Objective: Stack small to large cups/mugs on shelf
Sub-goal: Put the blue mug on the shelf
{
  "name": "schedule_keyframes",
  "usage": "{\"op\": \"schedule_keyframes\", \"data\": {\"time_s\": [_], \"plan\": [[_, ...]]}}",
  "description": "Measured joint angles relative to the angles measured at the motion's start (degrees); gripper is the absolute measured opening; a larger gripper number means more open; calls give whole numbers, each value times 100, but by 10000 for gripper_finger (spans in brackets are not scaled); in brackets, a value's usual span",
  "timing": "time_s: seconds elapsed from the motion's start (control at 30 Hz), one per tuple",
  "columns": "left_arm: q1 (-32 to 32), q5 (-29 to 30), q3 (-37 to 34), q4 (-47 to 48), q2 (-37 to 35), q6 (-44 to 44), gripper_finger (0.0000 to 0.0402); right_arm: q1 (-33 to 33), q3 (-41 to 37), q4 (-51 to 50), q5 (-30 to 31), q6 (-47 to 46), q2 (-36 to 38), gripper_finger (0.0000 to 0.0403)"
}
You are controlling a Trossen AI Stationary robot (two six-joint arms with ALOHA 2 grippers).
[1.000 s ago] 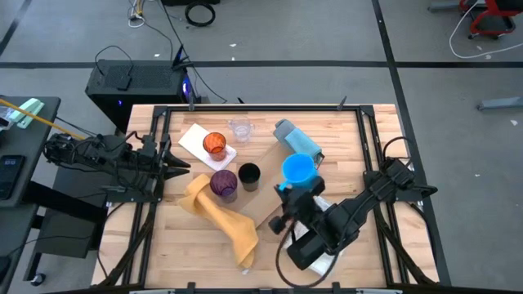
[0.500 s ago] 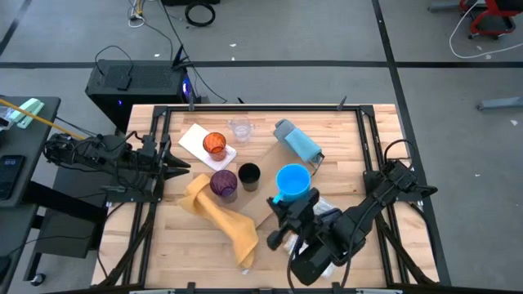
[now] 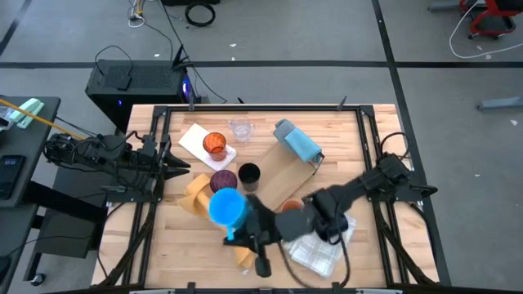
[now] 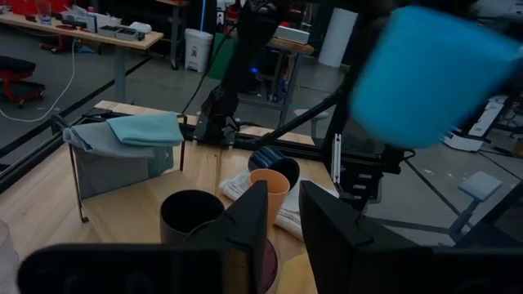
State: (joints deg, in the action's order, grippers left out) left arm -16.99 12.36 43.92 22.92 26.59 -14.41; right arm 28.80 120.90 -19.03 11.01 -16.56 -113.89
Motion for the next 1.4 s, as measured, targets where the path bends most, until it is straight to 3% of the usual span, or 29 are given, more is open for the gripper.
{"op": "schedule_keyframes", "data": {"time_s": [0.07,0.17,0.33,0.47,0.63,0.73,0.87,1.2,1.4], "plan": [[0,0,1,0,0,0,79,-124,0,516,-988,88,0,10],[0,-2,0,2,0,0,77,-272,2,1187,-1975,110,1,10],[0,-4,2,2,0,-2,78,-407,4,970,-2506,-5,11,10],[0,-7,0,2,0,-22,82,-429,4,36,-2136,113,9,10],[0,-8,0,11,2,-38,79,-507,-48,-1148,-1195,446,235,10],[0,-8,1,22,2,-42,78,-681,-311,-1053,-831,555,634,10],[0,-9,2,73,2,-42,82,-946,-1218,-215,-738,705,1397,10],[0,-9,2,197,2,-119,76,-1141,-4885,2449,-336,393,4257,10],[0,-7,2,133,0,-139,83,-1143,-6631,3895,37,-188,4953,10]]}}
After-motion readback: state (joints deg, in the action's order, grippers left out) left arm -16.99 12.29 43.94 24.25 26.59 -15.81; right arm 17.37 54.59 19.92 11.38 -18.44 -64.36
